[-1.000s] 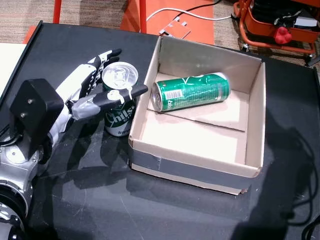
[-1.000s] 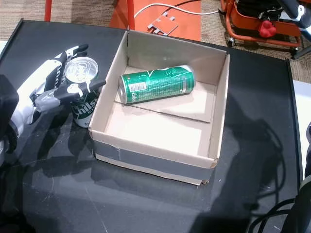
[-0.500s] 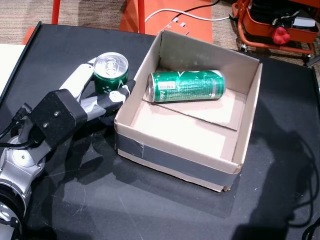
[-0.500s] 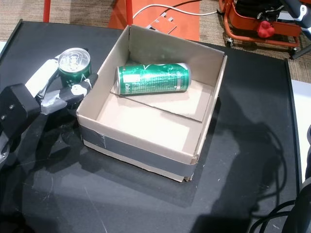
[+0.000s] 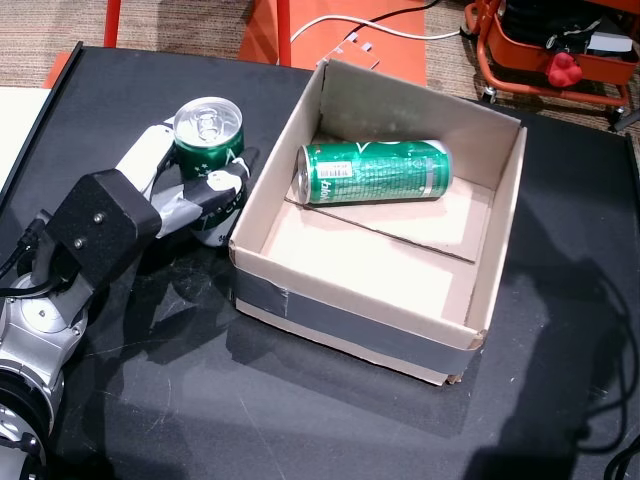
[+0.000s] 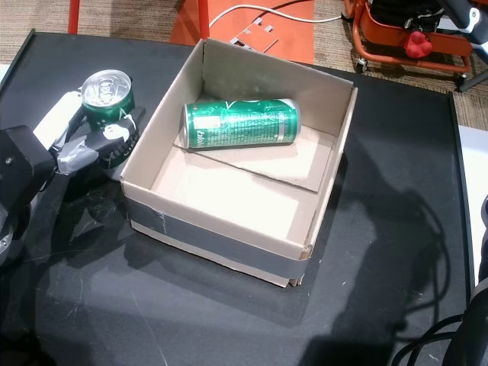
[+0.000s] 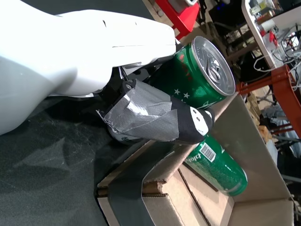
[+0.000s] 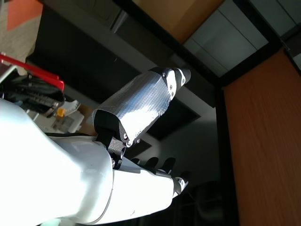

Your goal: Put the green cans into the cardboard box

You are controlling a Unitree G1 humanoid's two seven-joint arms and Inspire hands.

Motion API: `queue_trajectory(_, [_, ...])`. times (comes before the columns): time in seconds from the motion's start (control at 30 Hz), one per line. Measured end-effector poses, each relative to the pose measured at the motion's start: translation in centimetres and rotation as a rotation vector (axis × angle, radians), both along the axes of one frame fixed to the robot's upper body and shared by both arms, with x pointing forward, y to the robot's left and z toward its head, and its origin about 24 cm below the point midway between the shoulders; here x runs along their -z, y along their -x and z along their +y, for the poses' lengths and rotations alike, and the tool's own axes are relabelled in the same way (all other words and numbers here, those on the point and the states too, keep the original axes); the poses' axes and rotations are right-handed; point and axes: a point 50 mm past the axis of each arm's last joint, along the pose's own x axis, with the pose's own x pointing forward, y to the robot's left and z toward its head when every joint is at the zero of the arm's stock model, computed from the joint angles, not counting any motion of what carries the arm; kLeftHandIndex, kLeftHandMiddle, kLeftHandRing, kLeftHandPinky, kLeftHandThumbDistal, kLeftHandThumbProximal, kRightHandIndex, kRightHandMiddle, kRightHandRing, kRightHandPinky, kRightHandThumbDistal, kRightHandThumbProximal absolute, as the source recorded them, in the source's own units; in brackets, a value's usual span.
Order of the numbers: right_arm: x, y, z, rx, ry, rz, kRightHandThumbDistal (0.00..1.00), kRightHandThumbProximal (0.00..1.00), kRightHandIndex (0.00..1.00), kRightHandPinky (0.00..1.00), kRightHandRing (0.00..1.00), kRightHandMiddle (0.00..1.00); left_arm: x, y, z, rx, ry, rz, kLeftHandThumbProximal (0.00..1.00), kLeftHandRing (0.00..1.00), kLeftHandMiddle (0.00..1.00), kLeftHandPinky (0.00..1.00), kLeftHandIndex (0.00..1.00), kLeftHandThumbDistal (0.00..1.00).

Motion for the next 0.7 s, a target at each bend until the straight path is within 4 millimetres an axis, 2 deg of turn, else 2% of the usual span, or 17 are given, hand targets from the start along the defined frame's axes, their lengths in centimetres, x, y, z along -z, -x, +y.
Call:
queue_trajectory(0.13, [0.0,-0.1,0.0,-0.007,-0.005,0.008,1.00,0.63,0.97,0.99,0.92,0.94,0.0,0.0,0.0,-0.020,-0.007,-0.011,0.51,0.90,0.88,0.84,0.90,0.25])
queue_trajectory(0.23, [0.0,-0.1,0.0,-0.007,-0.012,0.013,1.00,0.63,0.97,0.99,0.92,0.94,0.1,0.0,0.2,-0.042,-0.003,-0.019,0.42,0.82,0.83,0.78,0.84,0.15])
queue_trajectory(0.3, [0.1,-0.1,0.0,-0.005,-0.014,0.016,1.00,0.64,0.97,0.97,0.91,0.93,0.1,0.1,0.3,-0.068,0.009,-0.028,0.25,0.75,0.76,0.73,0.76,0.05])
queue_trajectory(0.37, [0.1,-0.2,0.1,-0.005,-0.009,0.022,1.00,0.60,0.97,0.96,0.91,0.93,0.1,0.1,0.4,-0.096,0.019,-0.044,0.03,0.70,0.70,0.68,0.68,0.00])
queue_trajectory(0.4, [0.1,-0.2,0.1,-0.006,-0.006,0.024,1.00,0.60,0.96,0.95,0.90,0.93,0.0,0.1,0.4,-0.113,0.025,-0.062,0.00,0.69,0.68,0.66,0.66,0.00])
queue_trajectory(0.57, [0.0,-0.4,0.3,-0.011,0.002,0.033,1.00,0.59,0.96,0.98,0.91,0.94,-0.3,0.3,0.6,-0.193,0.026,-0.143,0.00,0.60,0.57,0.60,0.54,0.02])
queue_trajectory(0.63, [0.1,-0.4,0.4,-0.016,0.009,0.034,1.00,0.62,0.95,0.98,0.91,0.93,-0.7,0.3,0.6,-0.207,0.024,-0.198,0.00,0.60,0.57,0.60,0.55,0.02])
queue_trajectory(0.7, [0.2,-0.4,0.5,-0.014,0.015,0.035,1.00,0.62,0.94,0.96,0.90,0.92,-1.2,0.4,0.6,-0.198,0.029,-0.246,0.00,0.60,0.56,0.60,0.53,0.08])
